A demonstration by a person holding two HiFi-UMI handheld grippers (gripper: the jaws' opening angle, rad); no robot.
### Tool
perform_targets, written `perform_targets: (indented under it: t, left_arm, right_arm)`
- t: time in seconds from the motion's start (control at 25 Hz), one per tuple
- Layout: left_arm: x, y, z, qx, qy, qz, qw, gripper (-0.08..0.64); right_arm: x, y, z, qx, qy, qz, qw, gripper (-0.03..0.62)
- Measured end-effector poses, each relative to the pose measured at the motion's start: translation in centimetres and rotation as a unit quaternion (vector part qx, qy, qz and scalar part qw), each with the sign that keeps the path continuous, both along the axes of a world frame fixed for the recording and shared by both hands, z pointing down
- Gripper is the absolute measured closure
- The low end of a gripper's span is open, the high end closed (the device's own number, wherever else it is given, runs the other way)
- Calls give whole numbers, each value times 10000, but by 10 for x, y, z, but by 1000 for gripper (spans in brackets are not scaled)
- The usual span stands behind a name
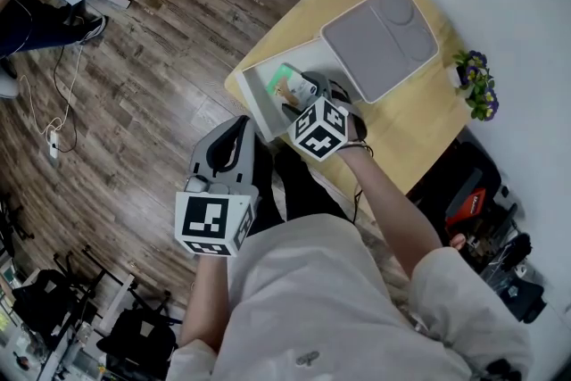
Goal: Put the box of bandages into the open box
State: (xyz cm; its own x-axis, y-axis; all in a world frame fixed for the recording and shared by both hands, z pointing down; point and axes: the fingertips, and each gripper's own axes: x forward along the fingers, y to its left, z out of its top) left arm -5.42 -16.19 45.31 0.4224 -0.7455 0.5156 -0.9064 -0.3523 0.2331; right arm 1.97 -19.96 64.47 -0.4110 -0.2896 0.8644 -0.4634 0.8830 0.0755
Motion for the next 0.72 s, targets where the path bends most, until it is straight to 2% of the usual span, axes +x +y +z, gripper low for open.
perform_targets:
  t: [0.72]
  left_arm:
    - [28, 14, -6, 86, -78, 25, 9999, 555]
  right_arm:
    - [11, 7, -42, 319, -487, 45, 9983, 299]
